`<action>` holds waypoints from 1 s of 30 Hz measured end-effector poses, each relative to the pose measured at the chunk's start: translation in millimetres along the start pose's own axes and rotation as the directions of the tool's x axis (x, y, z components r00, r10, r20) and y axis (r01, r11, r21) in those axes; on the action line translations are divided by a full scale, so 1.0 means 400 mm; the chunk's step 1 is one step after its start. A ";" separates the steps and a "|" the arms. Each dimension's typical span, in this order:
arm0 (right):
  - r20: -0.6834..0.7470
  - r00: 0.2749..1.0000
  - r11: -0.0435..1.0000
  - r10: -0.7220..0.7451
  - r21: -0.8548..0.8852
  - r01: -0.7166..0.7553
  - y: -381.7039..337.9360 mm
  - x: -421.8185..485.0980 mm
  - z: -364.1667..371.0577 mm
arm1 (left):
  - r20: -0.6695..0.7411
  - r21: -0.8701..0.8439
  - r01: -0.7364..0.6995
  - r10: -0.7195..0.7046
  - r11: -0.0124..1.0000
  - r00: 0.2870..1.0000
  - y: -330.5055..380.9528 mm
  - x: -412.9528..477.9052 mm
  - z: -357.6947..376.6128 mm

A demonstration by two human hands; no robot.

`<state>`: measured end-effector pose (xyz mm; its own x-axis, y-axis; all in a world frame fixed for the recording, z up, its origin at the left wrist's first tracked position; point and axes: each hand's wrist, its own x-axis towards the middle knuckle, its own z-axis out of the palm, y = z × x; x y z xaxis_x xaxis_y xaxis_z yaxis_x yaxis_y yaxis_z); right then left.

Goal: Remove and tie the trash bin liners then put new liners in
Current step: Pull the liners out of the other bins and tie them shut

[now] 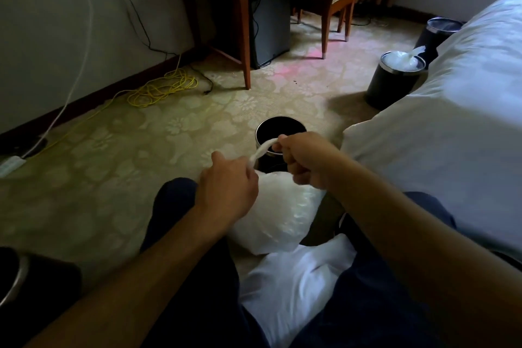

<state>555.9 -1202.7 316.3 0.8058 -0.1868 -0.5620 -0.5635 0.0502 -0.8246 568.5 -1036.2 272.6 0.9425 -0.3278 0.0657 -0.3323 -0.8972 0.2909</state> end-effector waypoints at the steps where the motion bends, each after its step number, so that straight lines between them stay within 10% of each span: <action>1: 0.030 0.999 0.995 0.010 0.100 -0.013 0.013 0.003 0.025 | -0.012 -0.025 0.015 -0.016 1.000 1.000 -0.014 -0.008 0.003; 8: 0.121 0.991 0.956 -0.047 0.292 0.010 0.072 0.035 0.124 | -0.136 -0.392 -0.294 0.261 0.872 0.956 -0.102 -0.039 -0.038; 17: 0.223 0.961 0.982 -0.161 0.129 0.135 0.059 0.050 0.123 | 0.066 0.398 -0.676 0.715 0.621 0.696 -0.176 0.038 -0.111; 22: 0.248 0.928 0.957 -0.277 -0.021 0.291 0.072 0.057 0.120 | 0.113 0.378 -0.870 0.916 0.318 0.384 -0.164 0.043 -0.138; 26: 0.216 0.905 0.908 -0.367 -0.128 0.399 0.097 0.061 0.099 | 0.060 0.072 -0.814 0.813 0.576 0.580 -0.155 0.043 -0.100; 30: 0.171 0.872 0.831 -0.459 -0.266 0.489 0.121 0.054 0.084 | 0.092 -0.434 -0.353 0.431 0.829 0.898 -0.130 0.019 -0.058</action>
<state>552.0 -1171.2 261.9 0.9923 -0.0181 -0.1228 -0.1224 -0.3109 -0.9425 593.9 -985.0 280.2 0.6997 -0.7079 0.0968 -0.5927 -0.4994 0.6318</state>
